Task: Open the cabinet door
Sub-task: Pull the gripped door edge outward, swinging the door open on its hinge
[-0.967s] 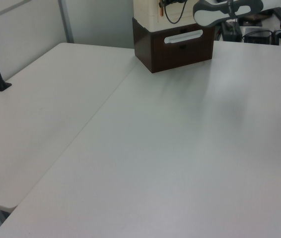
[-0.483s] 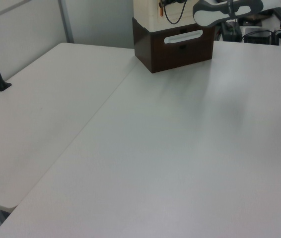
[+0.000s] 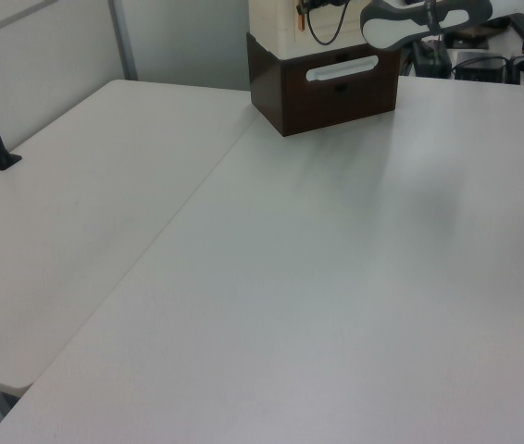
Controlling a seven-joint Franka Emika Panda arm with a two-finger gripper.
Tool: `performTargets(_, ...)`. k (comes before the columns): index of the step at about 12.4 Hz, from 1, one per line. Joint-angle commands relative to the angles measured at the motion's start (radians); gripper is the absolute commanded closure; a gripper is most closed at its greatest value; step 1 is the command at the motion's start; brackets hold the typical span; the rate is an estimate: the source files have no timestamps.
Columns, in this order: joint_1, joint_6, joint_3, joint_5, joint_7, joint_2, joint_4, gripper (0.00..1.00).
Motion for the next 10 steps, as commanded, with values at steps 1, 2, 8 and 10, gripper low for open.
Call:
performTargets(1,0.005,0.004,0.057,-0.004,-0.03,-0.088,-0.133,0.91)
performTargets(2,0.005,0.001,0.067,-0.003,-0.03,-0.095,-0.148,0.91)
performTargets(8,-0.006,-0.106,0.119,0.079,-0.03,-0.127,-0.153,0.76)
performTargets(10,-0.006,-0.167,0.121,0.117,-0.034,-0.15,-0.151,0.65)
